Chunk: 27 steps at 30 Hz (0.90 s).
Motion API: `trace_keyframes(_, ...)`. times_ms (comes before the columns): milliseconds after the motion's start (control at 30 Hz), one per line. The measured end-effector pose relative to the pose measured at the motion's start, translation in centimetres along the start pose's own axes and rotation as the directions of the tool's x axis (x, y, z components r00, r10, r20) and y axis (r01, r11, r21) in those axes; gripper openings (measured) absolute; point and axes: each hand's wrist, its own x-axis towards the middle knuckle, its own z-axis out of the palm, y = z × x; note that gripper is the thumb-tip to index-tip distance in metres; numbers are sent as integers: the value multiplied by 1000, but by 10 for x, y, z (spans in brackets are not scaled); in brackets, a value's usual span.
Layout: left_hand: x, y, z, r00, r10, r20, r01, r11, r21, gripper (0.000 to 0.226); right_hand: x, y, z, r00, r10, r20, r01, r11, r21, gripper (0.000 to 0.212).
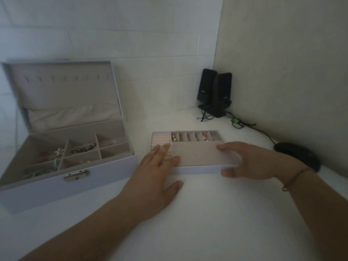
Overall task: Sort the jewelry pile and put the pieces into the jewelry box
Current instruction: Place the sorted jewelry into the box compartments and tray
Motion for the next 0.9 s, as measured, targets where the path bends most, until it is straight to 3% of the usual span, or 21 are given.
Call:
trace_keyframes(67, 1, 3, 1, 997, -78, -18, 77, 995, -62, 60, 0, -3, 6, 1000, -6, 7, 6, 1000, 12, 92)
trace_keyframes(133, 3, 6, 2, 995, -97, -26, 94, 991, -97, 58, 4, -6, 13, 992, -10, -124, 22, 995, 97, 86)
trace_keyframes(200, 6, 7, 1, 996, -79, -44, 74, 990, -121, 50, 9, -5, 16, 977, -1, -213, 42, 981, 187, 82)
trace_keyframes(333, 9, 4, 0, 997, -25, -79, 18, 995, -95, 40, 12, 1, 15, 974, 33, -224, 38, 952, 304, 87)
trace_keyframes(500, 18, 6, -11, 988, 8, -155, -16, 999, -52, 48, 3, -4, 1, 931, 46, -361, 62, 957, 283, 83)
trace_keyframes(667, 17, 7, -49, 913, 83, -399, -116, 991, -60, 33, -20, -32, -21, 899, 36, -437, 149, 912, 382, 70)
trace_keyframes(767, -1, -4, -77, 868, 32, -496, -82, 994, -78, 27, -22, -62, -22, 871, -24, -491, 225, 908, 354, 65)
trace_keyframes(900, -43, -40, -113, 853, 0, -522, -3, 1000, -3, 23, -2, -115, -9, 859, -161, -487, 354, 873, 336, 72)
